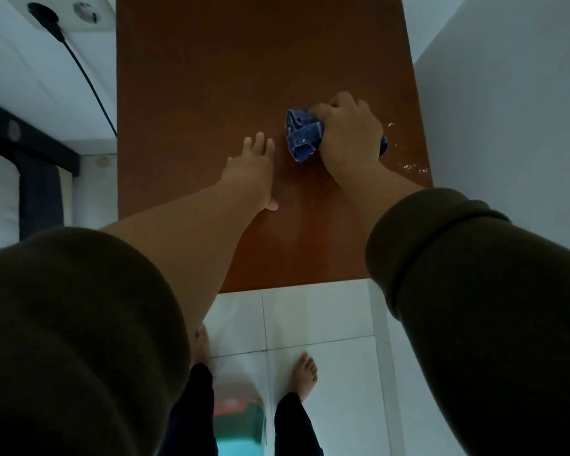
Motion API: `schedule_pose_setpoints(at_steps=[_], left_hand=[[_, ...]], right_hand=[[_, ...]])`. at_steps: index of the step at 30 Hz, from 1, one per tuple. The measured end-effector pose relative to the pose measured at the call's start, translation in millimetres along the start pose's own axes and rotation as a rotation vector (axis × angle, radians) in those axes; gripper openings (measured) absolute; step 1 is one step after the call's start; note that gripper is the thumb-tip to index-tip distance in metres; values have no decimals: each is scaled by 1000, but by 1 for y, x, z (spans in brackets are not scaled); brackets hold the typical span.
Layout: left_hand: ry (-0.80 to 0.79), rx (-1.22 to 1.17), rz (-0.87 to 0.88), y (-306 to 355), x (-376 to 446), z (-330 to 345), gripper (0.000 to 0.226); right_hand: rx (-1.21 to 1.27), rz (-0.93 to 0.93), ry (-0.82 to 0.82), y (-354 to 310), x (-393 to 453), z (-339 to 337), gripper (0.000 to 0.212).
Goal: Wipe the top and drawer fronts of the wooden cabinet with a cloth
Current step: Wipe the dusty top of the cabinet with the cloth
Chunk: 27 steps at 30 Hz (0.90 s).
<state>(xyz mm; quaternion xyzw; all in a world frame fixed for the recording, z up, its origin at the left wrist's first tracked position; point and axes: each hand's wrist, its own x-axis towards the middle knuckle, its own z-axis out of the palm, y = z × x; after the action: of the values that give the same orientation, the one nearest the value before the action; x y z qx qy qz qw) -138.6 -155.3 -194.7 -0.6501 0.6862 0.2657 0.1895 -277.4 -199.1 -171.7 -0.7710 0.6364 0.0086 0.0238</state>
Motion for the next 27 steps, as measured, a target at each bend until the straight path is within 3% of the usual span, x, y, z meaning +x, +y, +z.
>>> schedule_pose_setpoints(at_steps=[12, 27], left_hand=[[-30, -9, -3, 2, 2, 2, 114], [53, 44, -17, 8, -2, 10, 106]], right_hand=[[-62, -29, -190, 7, 29, 4, 38], [-28, -118, -279, 8, -165, 11, 34]])
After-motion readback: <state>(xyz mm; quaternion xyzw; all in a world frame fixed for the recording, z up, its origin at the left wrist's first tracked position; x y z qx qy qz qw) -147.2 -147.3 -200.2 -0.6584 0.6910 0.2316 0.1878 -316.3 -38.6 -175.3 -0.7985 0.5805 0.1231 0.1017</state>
